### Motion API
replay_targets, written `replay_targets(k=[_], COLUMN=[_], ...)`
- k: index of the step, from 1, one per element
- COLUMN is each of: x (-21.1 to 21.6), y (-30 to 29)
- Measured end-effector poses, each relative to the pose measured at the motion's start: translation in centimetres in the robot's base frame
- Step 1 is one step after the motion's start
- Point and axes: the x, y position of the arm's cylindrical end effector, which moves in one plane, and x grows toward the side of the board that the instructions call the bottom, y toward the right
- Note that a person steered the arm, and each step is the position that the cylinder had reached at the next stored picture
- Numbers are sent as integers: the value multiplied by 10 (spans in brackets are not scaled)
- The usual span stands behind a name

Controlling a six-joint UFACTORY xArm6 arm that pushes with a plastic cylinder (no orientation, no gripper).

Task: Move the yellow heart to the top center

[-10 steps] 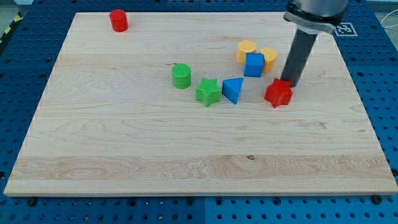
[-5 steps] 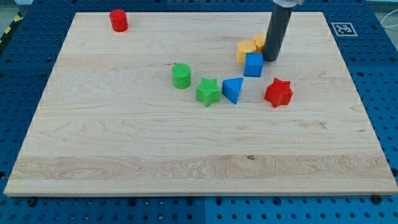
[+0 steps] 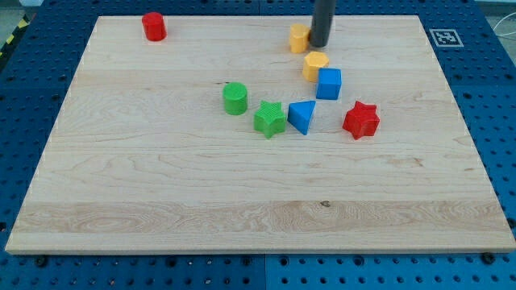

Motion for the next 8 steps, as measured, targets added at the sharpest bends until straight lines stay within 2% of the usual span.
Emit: replay_targets(k=[5, 8], x=[4, -19], y=[-71, -85])
